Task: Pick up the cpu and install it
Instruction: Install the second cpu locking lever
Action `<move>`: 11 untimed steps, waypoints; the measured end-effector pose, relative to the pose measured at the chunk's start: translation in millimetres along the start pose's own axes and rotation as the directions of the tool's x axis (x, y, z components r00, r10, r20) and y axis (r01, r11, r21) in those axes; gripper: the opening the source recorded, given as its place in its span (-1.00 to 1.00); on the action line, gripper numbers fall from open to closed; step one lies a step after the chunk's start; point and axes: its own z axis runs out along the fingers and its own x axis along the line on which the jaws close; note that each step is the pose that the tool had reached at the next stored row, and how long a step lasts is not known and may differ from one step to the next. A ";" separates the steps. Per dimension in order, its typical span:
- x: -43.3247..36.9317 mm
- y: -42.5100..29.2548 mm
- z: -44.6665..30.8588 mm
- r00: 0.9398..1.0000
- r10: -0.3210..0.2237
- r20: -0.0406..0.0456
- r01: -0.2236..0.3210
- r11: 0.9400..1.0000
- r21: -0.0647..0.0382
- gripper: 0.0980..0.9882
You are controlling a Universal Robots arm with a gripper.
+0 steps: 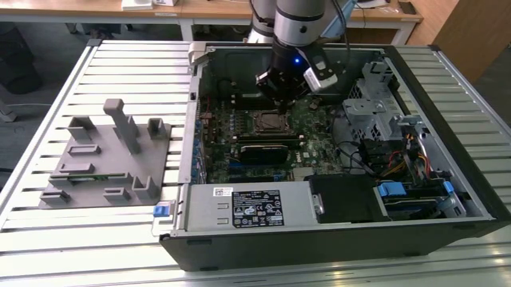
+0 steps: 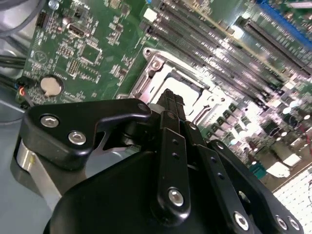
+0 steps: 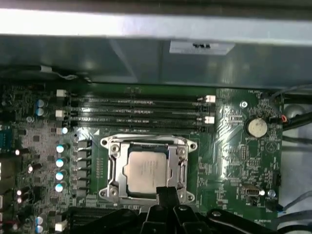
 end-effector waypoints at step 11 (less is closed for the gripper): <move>0.5 -10.8 2.4 0.999 0.000 -0.039 0.000 1.000 -0.002 -0.95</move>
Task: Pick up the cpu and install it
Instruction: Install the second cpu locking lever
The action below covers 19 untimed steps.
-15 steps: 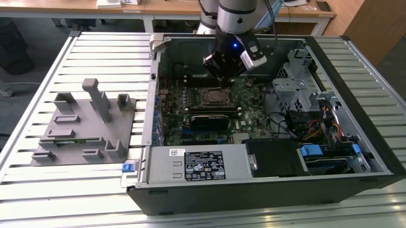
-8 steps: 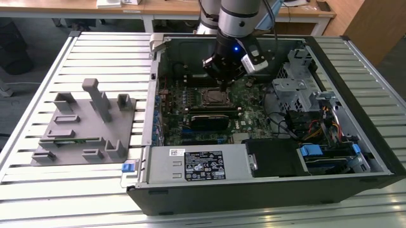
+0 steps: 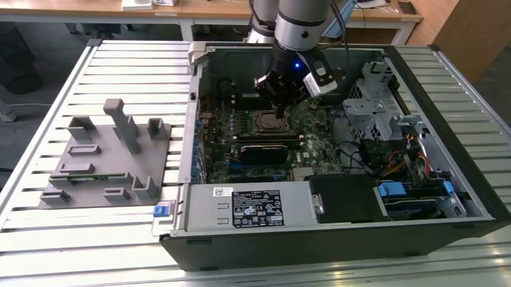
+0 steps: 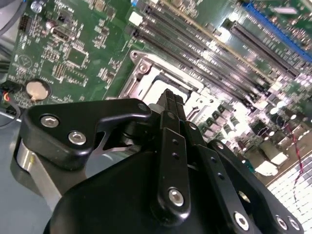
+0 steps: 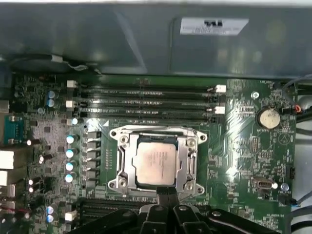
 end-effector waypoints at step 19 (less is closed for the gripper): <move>16.8 -14.6 6.0 1.000 -0.004 0.000 0.004 1.000 0.000 -0.95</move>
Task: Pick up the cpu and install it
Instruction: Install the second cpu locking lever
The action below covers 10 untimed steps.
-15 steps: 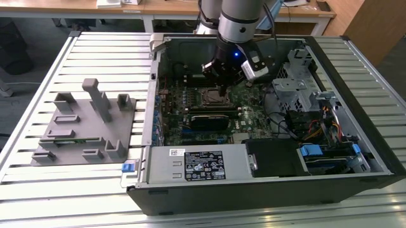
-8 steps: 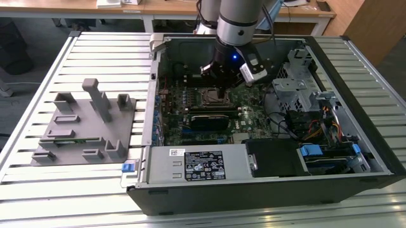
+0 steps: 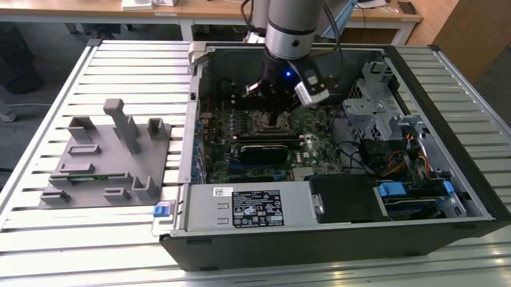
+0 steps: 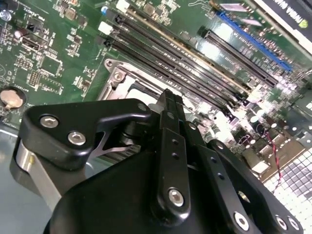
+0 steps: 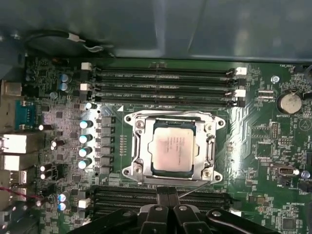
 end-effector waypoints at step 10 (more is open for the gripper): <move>6.2 -7.9 0.4 1.000 0.000 0.000 0.000 1.000 0.000 -0.95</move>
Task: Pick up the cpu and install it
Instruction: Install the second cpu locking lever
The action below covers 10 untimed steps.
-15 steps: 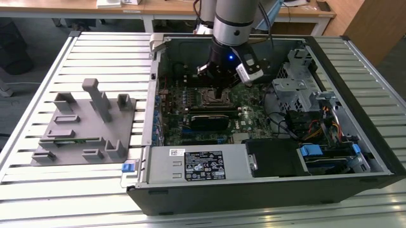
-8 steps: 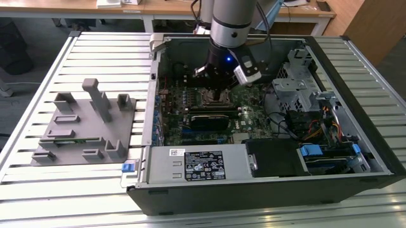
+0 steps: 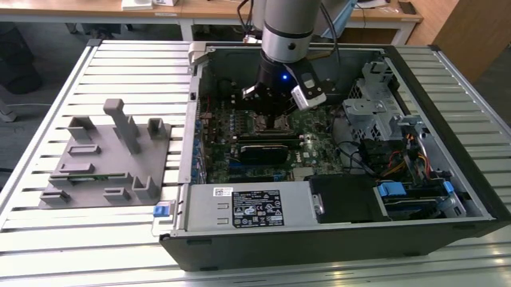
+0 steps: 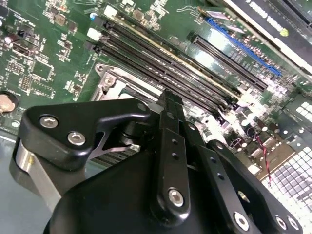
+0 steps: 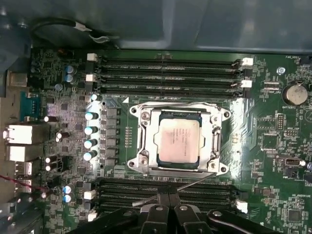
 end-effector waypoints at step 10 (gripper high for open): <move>10.0 -0.3 3.8 1.000 0.000 0.000 0.000 1.000 0.000 -0.95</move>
